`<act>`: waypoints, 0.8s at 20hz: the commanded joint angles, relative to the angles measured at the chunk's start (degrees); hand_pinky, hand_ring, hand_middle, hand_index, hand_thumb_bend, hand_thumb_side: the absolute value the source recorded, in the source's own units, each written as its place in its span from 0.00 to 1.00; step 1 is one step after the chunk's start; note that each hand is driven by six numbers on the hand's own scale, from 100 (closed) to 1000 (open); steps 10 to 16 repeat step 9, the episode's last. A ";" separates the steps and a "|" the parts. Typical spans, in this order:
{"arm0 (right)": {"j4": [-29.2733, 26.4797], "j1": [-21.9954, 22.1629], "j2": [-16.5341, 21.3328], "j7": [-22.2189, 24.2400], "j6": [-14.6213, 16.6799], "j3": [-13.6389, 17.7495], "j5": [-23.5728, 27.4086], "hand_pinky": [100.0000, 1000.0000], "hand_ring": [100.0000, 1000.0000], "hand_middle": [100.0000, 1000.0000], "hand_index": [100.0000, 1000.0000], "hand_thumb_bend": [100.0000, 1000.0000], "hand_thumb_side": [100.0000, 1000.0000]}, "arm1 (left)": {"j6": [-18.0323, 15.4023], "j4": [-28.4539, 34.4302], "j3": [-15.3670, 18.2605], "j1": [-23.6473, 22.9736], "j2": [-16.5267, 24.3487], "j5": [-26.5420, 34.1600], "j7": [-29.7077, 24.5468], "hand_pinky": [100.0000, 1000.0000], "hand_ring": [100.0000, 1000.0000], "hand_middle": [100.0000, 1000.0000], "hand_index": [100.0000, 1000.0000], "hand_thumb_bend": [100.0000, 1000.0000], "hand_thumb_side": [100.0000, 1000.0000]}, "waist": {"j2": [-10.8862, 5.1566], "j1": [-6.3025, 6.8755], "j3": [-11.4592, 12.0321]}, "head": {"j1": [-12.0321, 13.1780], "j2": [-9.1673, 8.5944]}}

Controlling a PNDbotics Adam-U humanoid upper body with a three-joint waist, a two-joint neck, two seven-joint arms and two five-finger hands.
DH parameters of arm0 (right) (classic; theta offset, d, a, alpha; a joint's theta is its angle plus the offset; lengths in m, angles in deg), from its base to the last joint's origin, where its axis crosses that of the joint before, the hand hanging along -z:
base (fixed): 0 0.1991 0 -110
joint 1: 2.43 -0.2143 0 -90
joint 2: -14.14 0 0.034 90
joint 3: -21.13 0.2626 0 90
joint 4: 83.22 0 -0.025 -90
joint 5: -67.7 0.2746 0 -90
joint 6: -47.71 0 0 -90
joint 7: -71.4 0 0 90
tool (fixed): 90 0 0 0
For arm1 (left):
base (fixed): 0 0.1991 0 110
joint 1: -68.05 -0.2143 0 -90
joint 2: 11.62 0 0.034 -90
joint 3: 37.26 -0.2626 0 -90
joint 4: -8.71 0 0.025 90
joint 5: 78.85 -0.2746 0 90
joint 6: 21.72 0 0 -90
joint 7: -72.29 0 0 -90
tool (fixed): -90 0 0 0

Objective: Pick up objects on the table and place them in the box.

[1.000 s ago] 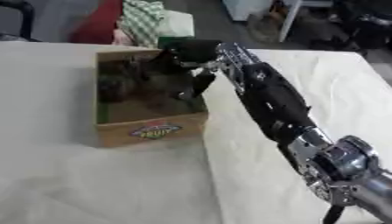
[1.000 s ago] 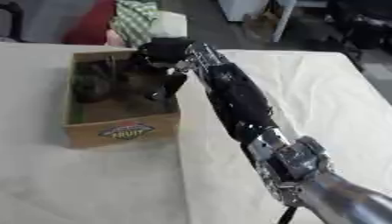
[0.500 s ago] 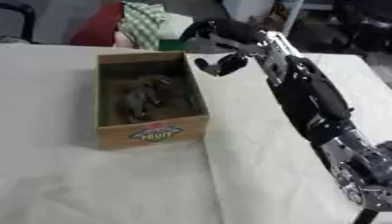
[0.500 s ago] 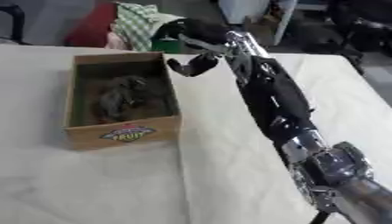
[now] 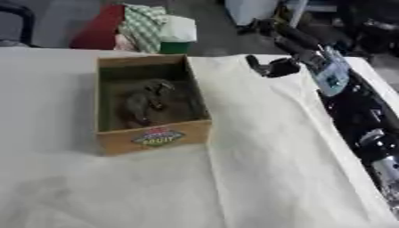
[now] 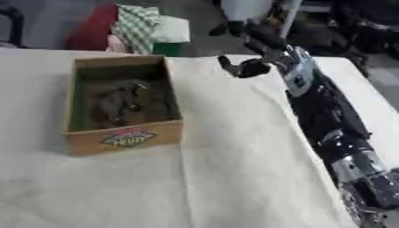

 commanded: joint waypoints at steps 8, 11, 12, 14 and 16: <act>-3.44 4.61 4.96 5.21 -4.58 4.54 12.14 0.84 0.81 0.76 0.88 0.00 0.03 | 0.01 0.81 0.73 -0.01 1.36 -0.31 0.47 0.69 0.68 0.58 0.54 0.00 0.91 | -0.84 0.09 -0.64 | 0.71 -0.11; -3.59 4.92 4.98 5.50 -4.87 4.71 12.71 0.84 0.81 0.76 0.88 0.00 0.03 | 0.04 0.78 0.73 -0.09 1.37 -0.35 0.48 0.69 0.68 0.58 0.54 0.00 0.92 | -0.86 0.08 -0.72 | 0.73 0.10; -3.59 4.92 4.98 5.50 -4.87 4.71 12.71 0.84 0.81 0.76 0.88 0.00 0.03 | 0.04 0.78 0.73 -0.09 1.37 -0.35 0.48 0.69 0.68 0.58 0.54 0.00 0.92 | -0.86 0.08 -0.72 | 0.73 0.10; -3.59 4.92 4.98 5.50 -4.87 4.71 12.71 0.84 0.81 0.76 0.88 0.00 0.03 | 0.04 0.78 0.73 -0.09 1.37 -0.35 0.48 0.69 0.68 0.58 0.54 0.00 0.92 | -0.86 0.08 -0.72 | 0.73 0.10; -3.59 4.92 4.98 5.50 -4.87 4.71 12.71 0.84 0.81 0.76 0.88 0.00 0.03 | 0.04 0.78 0.73 -0.09 1.37 -0.35 0.48 0.69 0.68 0.58 0.54 0.00 0.92 | -0.86 0.08 -0.72 | 0.73 0.10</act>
